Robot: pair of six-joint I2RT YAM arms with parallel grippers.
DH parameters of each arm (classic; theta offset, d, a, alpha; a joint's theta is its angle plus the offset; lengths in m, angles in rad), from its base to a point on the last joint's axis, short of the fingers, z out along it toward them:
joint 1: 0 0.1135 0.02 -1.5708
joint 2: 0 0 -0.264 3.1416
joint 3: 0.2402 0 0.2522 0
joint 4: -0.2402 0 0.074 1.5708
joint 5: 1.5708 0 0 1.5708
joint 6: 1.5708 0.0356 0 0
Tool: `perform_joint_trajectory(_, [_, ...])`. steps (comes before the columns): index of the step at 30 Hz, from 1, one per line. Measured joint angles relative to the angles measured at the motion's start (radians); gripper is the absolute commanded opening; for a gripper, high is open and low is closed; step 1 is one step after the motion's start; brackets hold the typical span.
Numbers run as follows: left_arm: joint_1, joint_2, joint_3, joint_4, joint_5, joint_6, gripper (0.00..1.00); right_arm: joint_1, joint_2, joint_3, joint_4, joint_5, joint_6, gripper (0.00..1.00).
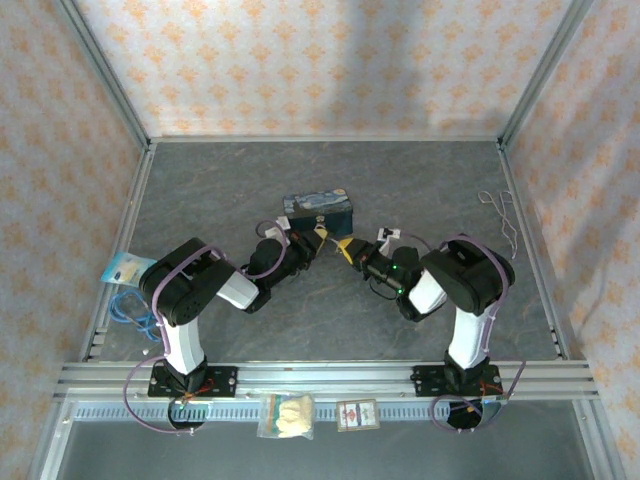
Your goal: Unlock the padlock with the key
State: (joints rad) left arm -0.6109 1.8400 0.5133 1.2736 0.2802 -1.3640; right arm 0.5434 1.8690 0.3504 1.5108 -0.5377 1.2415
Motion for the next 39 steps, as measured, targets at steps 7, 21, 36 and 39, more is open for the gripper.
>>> perform_joint_trajectory(7, [-0.003,0.0,0.0,0.0,-0.005,0.0,0.0,0.002,0.0,0.0,0.0,0.007,0.0,0.0])
perform_joint_trajectory(21, [-0.024,0.0,0.0,0.004,-0.081,-0.027,0.0,0.069,0.01,0.006,0.02,0.167,0.032,0.0])
perform_joint_trajectory(36, [-0.015,0.0,0.002,0.009,-0.089,-0.023,0.0,0.067,0.041,0.069,-0.008,0.133,0.041,0.0])
perform_joint_trajectory(39, [-0.003,0.0,0.002,0.008,-0.09,-0.01,0.0,0.046,0.043,0.103,-0.053,0.078,0.01,0.0])
